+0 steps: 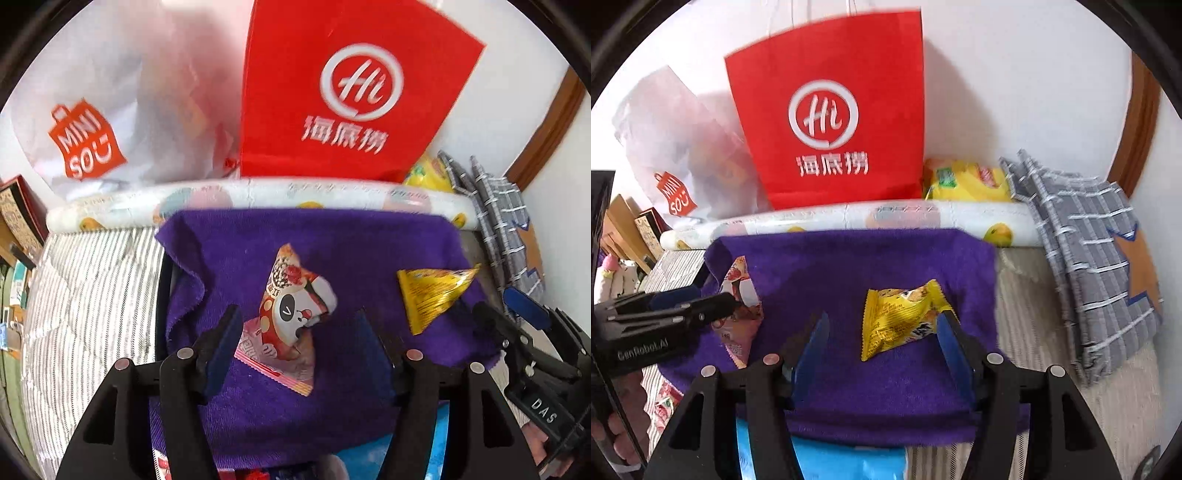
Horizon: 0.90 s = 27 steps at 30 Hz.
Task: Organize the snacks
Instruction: 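Open the right tool to drop the yellow bag while the left tool releases the panda bag, then withdraw both open tools from the towel back toward the snack pile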
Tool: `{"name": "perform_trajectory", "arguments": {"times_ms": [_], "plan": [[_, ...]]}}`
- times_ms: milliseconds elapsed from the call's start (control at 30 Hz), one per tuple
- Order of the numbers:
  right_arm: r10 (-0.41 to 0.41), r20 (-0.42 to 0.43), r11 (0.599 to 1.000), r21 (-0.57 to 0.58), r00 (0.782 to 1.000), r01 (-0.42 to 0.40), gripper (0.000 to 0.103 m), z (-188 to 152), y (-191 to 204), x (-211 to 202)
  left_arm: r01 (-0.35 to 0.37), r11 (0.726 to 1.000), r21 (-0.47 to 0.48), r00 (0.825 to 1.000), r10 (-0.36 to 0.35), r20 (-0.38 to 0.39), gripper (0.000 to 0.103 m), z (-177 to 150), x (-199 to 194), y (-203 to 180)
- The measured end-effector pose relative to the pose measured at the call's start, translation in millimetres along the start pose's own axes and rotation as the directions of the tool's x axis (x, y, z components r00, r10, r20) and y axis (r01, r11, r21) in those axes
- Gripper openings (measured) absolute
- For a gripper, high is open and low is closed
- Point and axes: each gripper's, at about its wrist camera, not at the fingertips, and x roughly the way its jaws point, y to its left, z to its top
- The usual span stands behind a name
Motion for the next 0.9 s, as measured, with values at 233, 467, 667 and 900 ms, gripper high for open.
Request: {"name": "perform_trajectory", "arguments": {"times_ms": [233,467,667,900], "plan": [[-0.04,0.065,0.998,0.04,0.997,0.038,0.059,-14,-10,-47,0.027,0.999,0.026,0.995,-0.029,0.095,0.063,-14,-50,-14],[-0.03,0.124,0.995,0.099,0.992,0.018,0.059,-31,-15,-99,0.046,0.999,0.011,0.99,-0.047,0.134,0.063,-33,-96,-19],[-0.002,0.142,0.998,0.065,0.99,-0.007,0.059,-46,-1,-138,0.059,0.997,0.04,0.986,-0.064,0.151,0.063,-58,-136,-32],[-0.049,0.16,0.999,0.022,0.986,0.046,0.059,-75,16,-173,0.056,0.997,0.052,0.984,-0.064,0.167,0.063,-87,-171,-40]]}}
